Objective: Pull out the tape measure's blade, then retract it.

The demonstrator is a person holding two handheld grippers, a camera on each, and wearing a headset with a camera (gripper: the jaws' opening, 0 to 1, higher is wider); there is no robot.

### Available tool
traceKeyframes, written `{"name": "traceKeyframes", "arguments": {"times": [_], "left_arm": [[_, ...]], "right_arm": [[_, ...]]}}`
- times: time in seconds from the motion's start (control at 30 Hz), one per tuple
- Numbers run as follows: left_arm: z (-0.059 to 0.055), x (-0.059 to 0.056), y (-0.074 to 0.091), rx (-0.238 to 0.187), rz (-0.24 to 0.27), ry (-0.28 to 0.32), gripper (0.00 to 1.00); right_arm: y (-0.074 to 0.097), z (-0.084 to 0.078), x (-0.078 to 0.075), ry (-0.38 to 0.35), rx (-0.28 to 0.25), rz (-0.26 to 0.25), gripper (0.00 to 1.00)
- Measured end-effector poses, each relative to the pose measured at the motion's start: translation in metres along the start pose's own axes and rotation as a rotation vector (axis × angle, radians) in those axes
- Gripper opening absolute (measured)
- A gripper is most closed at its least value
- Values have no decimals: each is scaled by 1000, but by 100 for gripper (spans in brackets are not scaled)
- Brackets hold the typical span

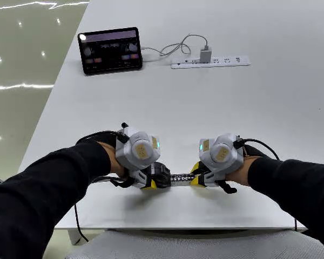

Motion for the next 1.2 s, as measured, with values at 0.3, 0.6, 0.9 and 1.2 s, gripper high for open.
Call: {"name": "traceKeyframes", "arguments": {"times": [0.3,0.6,0.9,1.2], "left_arm": [[0,0,-1,-4,-3,-3,34],[1,0,-1,-11,-7,6,34],[1,0,-1,-12,-11,3,34],[2,0,-2,-14,-9,9,34]], "right_arm": [[2,-3,1,-1,2,-3,9],[4,-6,3,-14,-13,-12,8],[7,-9,5,-12,-13,-13,8],[9,-12,5,-4,-8,-15,8]]}}
Point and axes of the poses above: the centre of the closed fingertips' face, and the gripper's own axes: y roughly backward along the fingers, x roughly to its left, z roughly out of its top, the point moved 10 cm from there along y, roughly backward along the fingers, and after that the axes turned 10 degrees about z, right-handed, at the moved point
